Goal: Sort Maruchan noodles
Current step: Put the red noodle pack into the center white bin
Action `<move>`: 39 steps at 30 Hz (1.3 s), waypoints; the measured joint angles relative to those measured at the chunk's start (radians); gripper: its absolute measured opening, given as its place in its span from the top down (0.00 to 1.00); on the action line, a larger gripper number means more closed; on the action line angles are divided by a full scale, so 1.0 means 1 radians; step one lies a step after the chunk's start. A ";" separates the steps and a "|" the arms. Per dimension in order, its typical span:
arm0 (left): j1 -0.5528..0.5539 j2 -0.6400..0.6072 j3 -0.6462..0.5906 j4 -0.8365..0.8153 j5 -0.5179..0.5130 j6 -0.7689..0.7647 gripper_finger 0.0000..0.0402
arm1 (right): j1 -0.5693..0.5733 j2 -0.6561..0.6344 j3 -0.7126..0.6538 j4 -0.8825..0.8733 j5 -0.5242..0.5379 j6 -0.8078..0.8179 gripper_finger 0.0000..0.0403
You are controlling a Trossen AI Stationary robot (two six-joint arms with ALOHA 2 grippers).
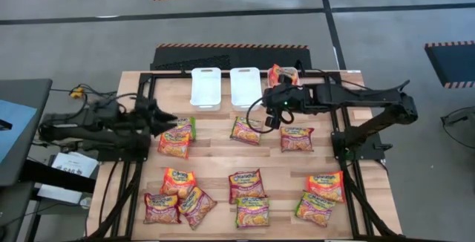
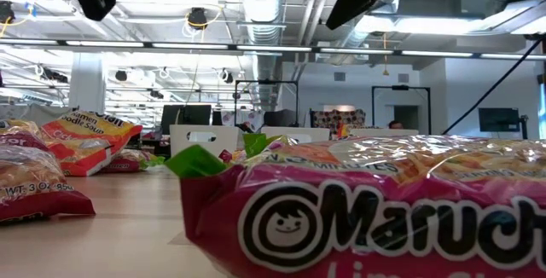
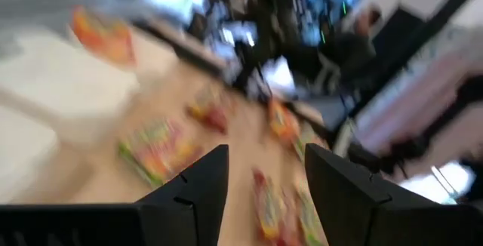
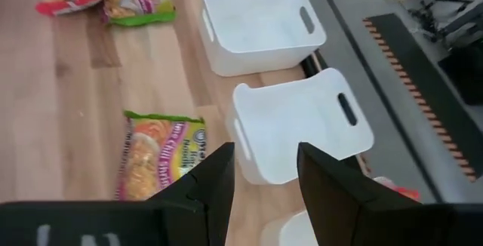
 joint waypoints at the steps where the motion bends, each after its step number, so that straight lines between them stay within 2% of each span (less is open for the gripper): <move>1: 0.000 0.023 0.009 -0.016 0.037 -0.013 0.59 | 0.007 0.000 0.000 -0.002 -0.001 0.018 0.58; 5: 0.000 0.103 0.014 -0.009 0.138 -0.069 0.59 | 0.035 0.000 0.000 -0.026 -0.013 0.098 0.58; 13: -0.001 0.257 0.015 -0.142 0.248 -0.163 0.59 | 0.117 0.012 0.000 -0.066 -0.014 0.249 0.58; 18: -0.043 0.353 0.014 -0.137 0.317 -0.223 0.59 | 0.166 0.042 0.002 -0.069 -0.015 0.309 0.58; 26: -0.211 0.483 0.013 -0.119 0.315 -0.436 0.59 | 0.210 0.124 0.003 -0.077 -0.014 0.361 0.58; 32: -0.357 0.576 0.013 -0.060 0.247 -0.587 0.59 | 0.219 0.189 -0.001 -0.090 -0.016 0.375 0.58; 39: -0.464 0.678 0.012 -0.024 0.190 -0.692 0.59 | 0.218 0.221 0.006 -0.065 -0.038 0.400 0.58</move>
